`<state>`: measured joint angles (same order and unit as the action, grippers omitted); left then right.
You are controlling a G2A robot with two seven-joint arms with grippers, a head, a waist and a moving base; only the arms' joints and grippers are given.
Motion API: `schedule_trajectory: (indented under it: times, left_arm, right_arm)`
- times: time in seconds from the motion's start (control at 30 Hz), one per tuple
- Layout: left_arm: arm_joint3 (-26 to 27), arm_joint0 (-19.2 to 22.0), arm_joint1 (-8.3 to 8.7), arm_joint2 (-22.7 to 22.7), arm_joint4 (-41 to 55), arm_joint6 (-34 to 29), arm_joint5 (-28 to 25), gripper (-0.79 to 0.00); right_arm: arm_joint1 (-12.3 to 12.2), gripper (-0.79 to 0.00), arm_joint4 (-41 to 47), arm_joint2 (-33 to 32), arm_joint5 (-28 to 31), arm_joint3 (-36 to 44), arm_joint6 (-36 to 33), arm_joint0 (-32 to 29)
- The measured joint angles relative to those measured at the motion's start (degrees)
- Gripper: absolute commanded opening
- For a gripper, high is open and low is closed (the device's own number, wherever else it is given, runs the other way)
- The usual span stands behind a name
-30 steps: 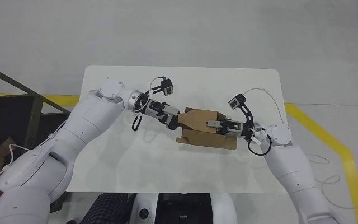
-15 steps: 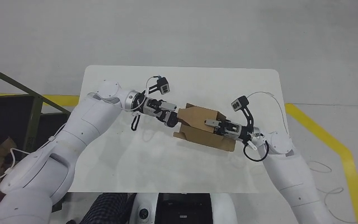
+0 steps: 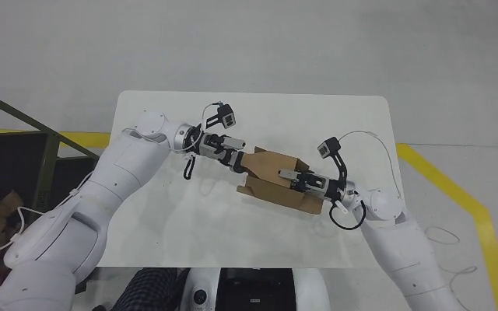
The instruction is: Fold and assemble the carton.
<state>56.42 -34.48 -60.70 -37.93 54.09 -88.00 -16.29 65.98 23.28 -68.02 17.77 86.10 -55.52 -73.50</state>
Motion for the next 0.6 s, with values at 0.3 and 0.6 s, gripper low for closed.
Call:
schedule_trajectory:
  times: [0.3, 0.6]
  left_arm:
    - [2.1, -0.3, 0.12, -1.1, 0.0, 0.0, 0.0, 0.0]
    - [3.6, 0.3, -0.58, -0.1, 0.1, 0.0, 0.0, 0.0]
  right_arm:
    - [0.1, -0.785, -4.9, 1.7, -1.4, 1.1, 4.2, -0.2]
    - [0.2, -0.785, -6.9, 2.9, -2.3, 2.1, 6.2, -0.7]
